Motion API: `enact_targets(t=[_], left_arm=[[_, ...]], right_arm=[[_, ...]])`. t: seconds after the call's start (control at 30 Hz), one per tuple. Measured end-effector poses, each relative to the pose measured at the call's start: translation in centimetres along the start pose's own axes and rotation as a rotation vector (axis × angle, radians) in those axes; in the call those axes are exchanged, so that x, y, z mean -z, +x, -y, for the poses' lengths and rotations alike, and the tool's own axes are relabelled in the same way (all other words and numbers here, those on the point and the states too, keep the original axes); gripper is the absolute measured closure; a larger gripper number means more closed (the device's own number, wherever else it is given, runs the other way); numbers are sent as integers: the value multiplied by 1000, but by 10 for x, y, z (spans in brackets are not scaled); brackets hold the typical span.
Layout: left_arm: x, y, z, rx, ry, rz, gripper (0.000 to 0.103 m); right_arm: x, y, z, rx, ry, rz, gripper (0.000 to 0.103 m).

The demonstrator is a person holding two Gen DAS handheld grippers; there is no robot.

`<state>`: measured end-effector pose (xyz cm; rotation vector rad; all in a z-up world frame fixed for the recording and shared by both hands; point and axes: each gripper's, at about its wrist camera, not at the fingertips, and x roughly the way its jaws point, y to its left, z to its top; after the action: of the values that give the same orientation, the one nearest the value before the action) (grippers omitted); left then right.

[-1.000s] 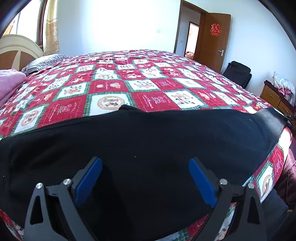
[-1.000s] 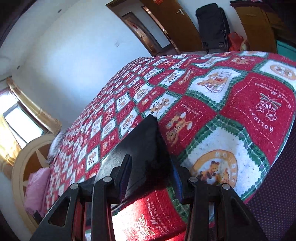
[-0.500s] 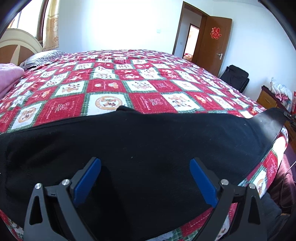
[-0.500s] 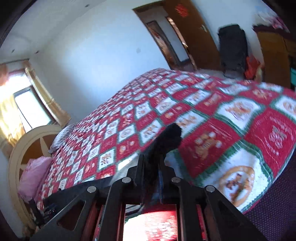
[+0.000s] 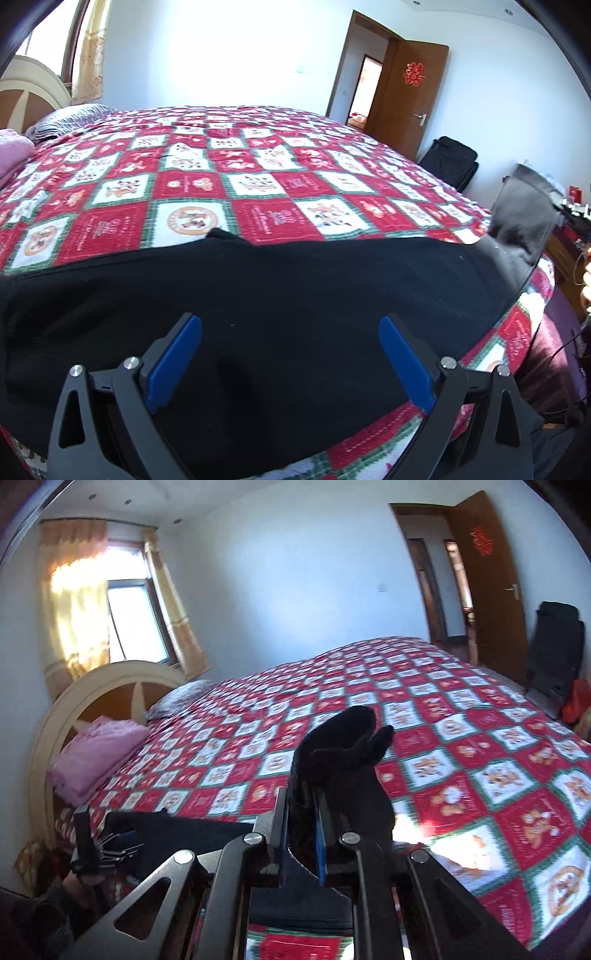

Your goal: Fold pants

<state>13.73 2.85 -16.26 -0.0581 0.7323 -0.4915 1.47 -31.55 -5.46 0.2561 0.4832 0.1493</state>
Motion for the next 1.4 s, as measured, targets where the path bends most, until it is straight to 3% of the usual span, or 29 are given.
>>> enact_targets(t=[0.27,0.5,0.6,0.67,0.73,0.83,0.9,1.0,1.1,1.17,1.2,1.33,1.37,1.4], left_arm=[[2,2,11,55,-1,-17,4],[0,9,35,142,19,-49,4],[-6,15,50,180,41,-64,4],[-11,18,64,213,63,-77,4],[-15,22,78,239,85,-87,4],[-25,32,101,290,113,-107,6],[-31,44,117,333,124,-131,21],[-36,64,141,354,141,-185,34],[-39,86,160,347,148,-230,43],[-38,97,165,332,133,-257,46],[-37,101,165,322,123,-268,54],[-37,103,162,311,75,-269,65],[-37,103,160,313,63,-272,71],[-36,103,158,312,56,-274,88]], right_arm=[[58,92,-54,-104,-69,-223,91],[103,141,-79,-83,-186,-376,90],[103,141,-79,-82,-227,-407,83],[99,131,-79,-139,-222,-416,60],[95,115,-78,-185,-235,-405,60],[86,91,-65,-146,-272,-334,60],[78,80,-40,-111,-210,-272,60],[69,74,4,-55,-25,-192,59],[66,74,31,-56,114,-159,55],[67,73,37,-51,141,-136,54],[67,72,38,-46,142,-127,54],[67,73,36,-48,146,-111,53],[68,73,36,-48,149,-109,52],[68,74,35,-48,153,-107,52]])
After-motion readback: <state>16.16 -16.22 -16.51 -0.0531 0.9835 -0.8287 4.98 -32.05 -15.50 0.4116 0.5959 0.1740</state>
